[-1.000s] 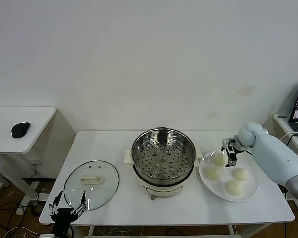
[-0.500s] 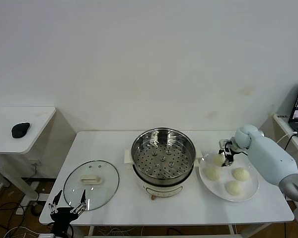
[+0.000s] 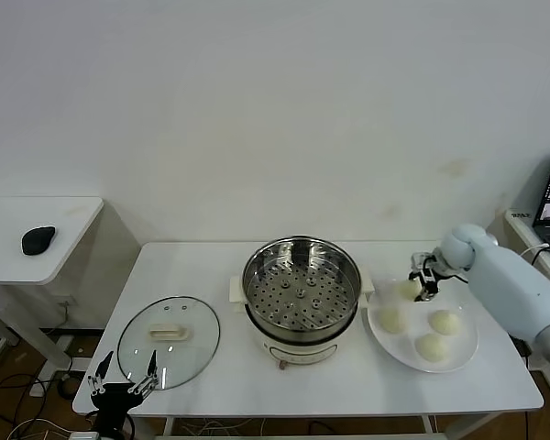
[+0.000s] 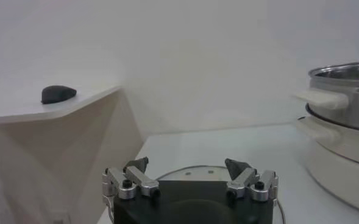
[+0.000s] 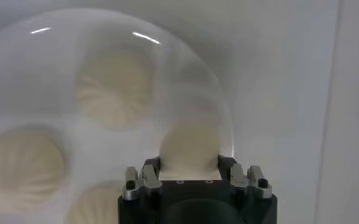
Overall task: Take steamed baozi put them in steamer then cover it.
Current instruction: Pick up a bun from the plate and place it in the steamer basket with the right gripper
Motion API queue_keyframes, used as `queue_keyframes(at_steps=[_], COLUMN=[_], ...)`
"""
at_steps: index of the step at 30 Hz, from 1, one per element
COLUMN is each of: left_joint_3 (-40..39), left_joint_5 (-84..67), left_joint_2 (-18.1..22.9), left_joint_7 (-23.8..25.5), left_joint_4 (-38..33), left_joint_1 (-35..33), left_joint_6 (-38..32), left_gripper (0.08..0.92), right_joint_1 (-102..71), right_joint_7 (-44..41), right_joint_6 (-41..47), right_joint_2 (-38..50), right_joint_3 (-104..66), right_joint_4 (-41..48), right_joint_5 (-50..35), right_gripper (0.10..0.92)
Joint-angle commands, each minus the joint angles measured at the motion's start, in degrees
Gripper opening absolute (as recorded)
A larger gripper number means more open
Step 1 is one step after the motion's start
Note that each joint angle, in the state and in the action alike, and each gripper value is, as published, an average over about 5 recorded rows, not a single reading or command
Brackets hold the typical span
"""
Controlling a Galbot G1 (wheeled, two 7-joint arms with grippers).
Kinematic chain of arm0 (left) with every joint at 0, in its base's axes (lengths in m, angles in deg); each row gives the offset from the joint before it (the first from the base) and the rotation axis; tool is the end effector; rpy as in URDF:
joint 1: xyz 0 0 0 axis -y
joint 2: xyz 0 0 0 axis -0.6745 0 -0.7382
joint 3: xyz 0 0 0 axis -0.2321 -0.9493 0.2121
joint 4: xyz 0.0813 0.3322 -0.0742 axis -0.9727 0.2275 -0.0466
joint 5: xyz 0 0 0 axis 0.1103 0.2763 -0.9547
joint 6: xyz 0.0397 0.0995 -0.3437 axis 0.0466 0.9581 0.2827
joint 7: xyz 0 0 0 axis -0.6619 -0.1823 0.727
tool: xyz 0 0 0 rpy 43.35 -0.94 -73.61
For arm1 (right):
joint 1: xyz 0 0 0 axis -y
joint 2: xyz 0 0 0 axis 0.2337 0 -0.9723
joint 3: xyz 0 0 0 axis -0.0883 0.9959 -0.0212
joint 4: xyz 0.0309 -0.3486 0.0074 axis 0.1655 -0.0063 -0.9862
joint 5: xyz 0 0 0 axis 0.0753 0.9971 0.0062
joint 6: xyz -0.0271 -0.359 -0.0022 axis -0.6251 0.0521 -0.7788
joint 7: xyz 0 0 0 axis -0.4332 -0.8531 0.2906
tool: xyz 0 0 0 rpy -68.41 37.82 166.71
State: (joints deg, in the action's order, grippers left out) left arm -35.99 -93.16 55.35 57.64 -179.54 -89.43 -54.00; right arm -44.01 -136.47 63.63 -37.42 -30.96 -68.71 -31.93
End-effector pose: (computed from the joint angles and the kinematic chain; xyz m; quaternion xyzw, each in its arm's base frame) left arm 0.1279 0.0899 -0.3254 0.0414 -0.9918 -0.0540 0.1085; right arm 0.5577 -0.2065 -0.1658 0.4371 -0.5744 0.5921 0.3583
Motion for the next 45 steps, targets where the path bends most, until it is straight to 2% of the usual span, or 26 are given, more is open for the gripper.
queue_keyframes(at_steps=[1, 6, 10, 19, 22, 30, 45], left_joint_3=[-0.38, -0.59, -0.64, -0.84, -0.66, 0.42, 1.16], left_joint_5=[-3.11, -3.98, -4.06, -3.56, -3.52, -3.45, -3.10], left_joint_2=[-0.55, -1.01, -1.25, -0.89, -0.73, -0.39, -0.11], left_joint_7=[0.14, 0.45, 0.62, 0.60, 0.58, 0.54, 0.59], left_joint_4=[-0.04, -0.51, -1.07, -1.45, -1.50, -1.27, 0.03], left_joint_1=[0.02, -0.25, -0.81, -0.18, 0.13, 0.02, 0.76], left_joint_6=[0.31, 0.17, 0.00, -0.24, -0.25, -0.53, -0.85], left_gripper=[0.823, 0.823, 0.823, 0.823, 0.823, 0.823, 0.823], right_joint_1=[10.58, 21.50, 30.24, 36.19, 35.68, 32.26, 24.30], right_joint_7=[-0.45, -0.23, 1.12, 4.77, 5.96, 7.08, 11.22], right_joint_6=[1.97, 1.95, 0.88, -3.56, -5.89, -13.58, -27.14], right_joint_2=[10.42, 10.88, 8.04, -5.45, -8.78, -14.36, -21.81], right_joint_3=[5.26, 14.18, 21.28, 33.51, 36.23, 41.46, 38.31], right_joint_4=[-15.48, -19.51, -22.41, -23.97, -23.58, -20.73, -8.65], right_joint_5=[-13.30, -22.13, -28.17, -31.65, -29.12, -15.24, 1.21], right_gripper=[0.594, 0.595, 0.596, 0.601, 0.602, 0.602, 0.602])
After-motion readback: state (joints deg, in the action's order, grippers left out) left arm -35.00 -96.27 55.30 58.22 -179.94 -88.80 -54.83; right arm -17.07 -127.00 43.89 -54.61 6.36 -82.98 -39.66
